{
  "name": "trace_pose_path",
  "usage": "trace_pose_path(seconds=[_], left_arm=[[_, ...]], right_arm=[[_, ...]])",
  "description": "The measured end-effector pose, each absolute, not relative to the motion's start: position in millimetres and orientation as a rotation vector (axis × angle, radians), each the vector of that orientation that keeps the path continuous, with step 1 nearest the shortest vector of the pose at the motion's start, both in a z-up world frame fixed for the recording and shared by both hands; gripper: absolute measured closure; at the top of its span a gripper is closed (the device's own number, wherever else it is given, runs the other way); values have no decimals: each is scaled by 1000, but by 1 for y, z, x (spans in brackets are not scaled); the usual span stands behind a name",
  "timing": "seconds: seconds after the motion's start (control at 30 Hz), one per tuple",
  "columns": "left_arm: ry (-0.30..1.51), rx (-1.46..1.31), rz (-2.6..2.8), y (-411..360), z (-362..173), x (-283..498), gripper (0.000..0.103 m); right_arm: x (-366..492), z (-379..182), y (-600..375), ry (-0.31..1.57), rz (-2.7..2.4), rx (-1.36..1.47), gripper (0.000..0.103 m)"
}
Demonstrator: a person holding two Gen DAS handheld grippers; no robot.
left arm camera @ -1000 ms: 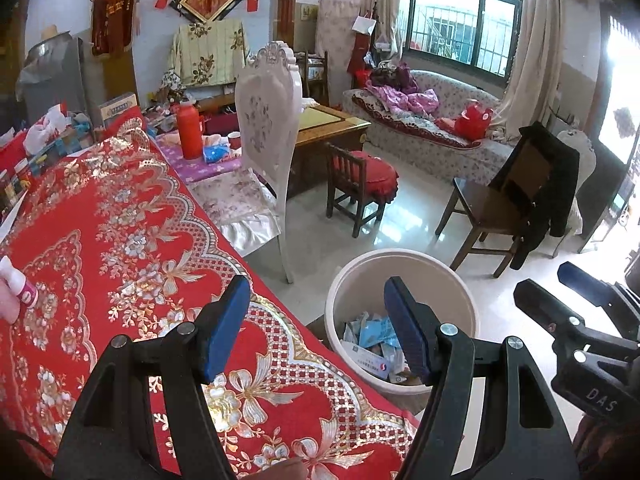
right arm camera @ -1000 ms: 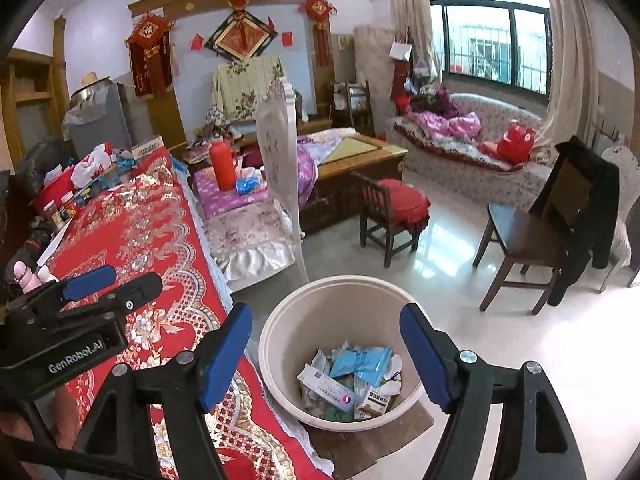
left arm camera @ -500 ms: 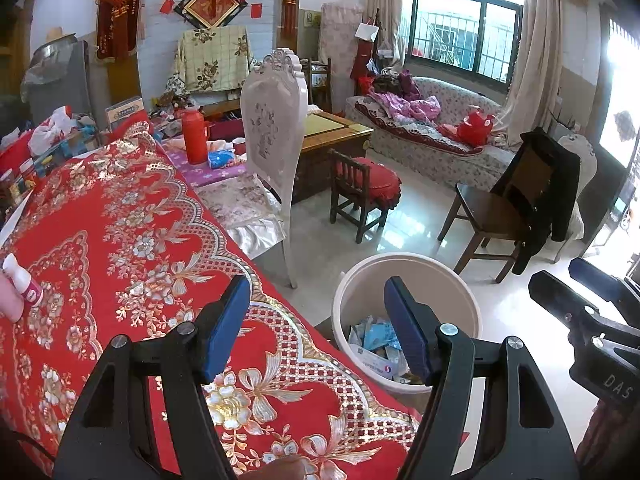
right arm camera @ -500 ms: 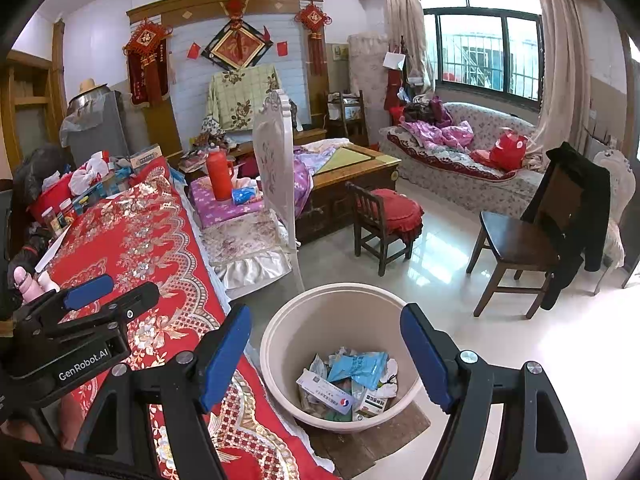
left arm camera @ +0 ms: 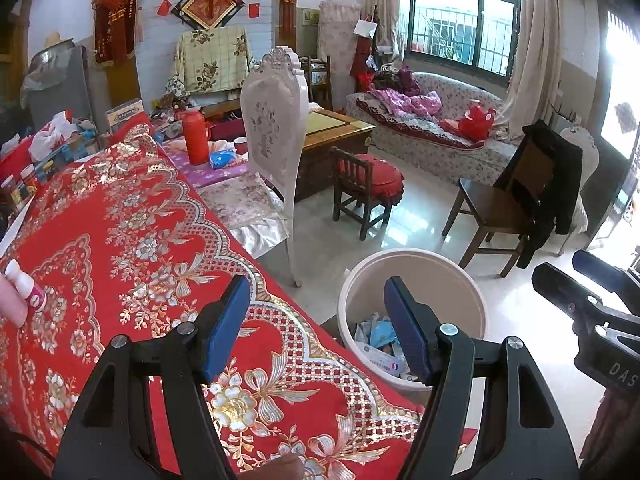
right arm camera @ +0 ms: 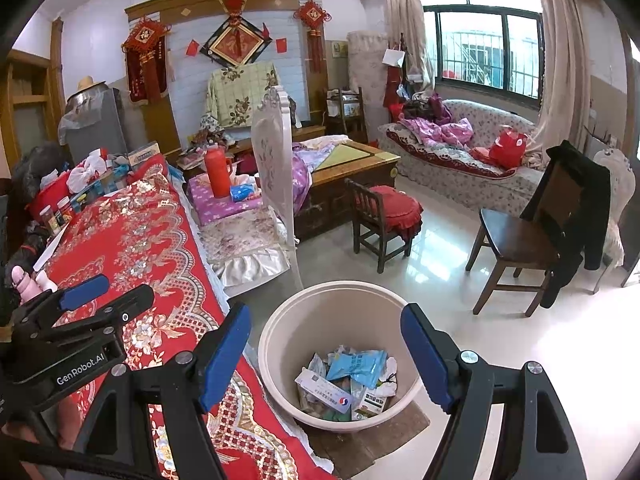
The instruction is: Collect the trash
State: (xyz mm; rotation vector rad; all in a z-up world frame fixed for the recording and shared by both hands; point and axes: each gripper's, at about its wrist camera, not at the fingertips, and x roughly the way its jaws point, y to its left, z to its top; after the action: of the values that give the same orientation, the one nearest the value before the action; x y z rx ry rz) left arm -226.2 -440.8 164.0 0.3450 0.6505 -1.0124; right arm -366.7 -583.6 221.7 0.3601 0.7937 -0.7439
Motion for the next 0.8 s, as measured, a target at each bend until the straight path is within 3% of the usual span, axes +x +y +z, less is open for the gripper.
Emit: trace_pose_path(seconds=[0.8], left_arm=[[657,362,-1031,-445,160,-222,34]], right_arm=[[-365,212,-596,814,-745,368,27]])
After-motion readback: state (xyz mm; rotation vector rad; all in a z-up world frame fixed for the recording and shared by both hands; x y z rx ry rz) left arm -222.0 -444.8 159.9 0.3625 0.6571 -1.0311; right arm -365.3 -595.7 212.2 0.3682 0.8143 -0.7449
